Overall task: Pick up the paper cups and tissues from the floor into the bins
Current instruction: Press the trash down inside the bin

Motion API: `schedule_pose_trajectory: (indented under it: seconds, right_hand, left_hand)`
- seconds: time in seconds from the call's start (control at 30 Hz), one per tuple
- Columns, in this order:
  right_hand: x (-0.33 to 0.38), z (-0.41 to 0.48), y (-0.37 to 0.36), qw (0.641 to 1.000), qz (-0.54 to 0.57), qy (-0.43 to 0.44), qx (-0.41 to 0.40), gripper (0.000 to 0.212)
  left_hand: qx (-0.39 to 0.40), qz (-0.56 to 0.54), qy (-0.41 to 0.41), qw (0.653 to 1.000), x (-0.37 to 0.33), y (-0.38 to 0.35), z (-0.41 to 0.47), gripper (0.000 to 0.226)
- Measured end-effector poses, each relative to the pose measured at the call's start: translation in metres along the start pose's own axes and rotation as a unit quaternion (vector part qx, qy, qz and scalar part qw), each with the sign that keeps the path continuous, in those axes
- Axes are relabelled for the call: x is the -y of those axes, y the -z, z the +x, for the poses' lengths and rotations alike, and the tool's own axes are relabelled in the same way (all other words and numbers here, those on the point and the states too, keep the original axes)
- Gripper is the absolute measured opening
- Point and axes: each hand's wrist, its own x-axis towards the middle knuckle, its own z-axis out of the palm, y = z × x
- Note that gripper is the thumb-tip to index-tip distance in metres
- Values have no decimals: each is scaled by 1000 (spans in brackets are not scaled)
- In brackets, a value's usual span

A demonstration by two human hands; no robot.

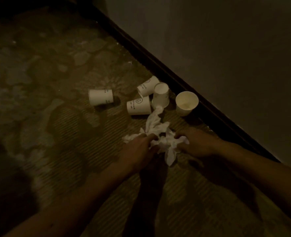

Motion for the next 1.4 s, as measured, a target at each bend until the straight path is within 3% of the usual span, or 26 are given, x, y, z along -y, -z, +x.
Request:
schedule_pose_trajectory:
  seconds: [0.23,0.4,0.53,0.63,0.73,0.83,0.97,1.1,1.17,1.27,1.4]
  right_hand:
    - [-12,40,-35,996,10,-82,31,60]
    - [-9,33,-50,976,198,-73,51,19]
    - [0,21,-67,895,415,-129,97,26]
    - [15,17,-74,832,531,-112,114,33]
    - [32,15,-80,781,612,-88,89,42]
    - [47,6,-94,747,649,-107,97,66]
    - [56,-9,-110,709,686,-100,129,82]
    - [68,-14,-108,703,693,-82,141,85]
    - [66,-17,-115,722,672,-118,113,87]
    - [47,-21,-121,764,626,-149,40,80]
    - [50,-19,-116,740,650,-156,75,78]
  left_hand:
    - [-11,-68,39,997,21,-37,8,33]
    - [-26,-135,41,990,26,-37,-3,27]
    - [-63,-222,78,970,27,-38,-24,16]
    - [-110,-276,102,949,20,-42,-38,18]
    - [-168,-352,122,913,9,-36,-44,25]
    - [-205,-424,160,867,-3,-37,-59,38]
    - [-255,-469,166,829,-13,-39,-77,24]
    - [-291,-471,171,815,-4,-34,-69,26]
    - [-300,-456,178,819,2,-37,-69,20]
    - [-324,-466,204,798,11,-44,-69,13]
    - [-320,-496,207,780,5,-38,-66,24]
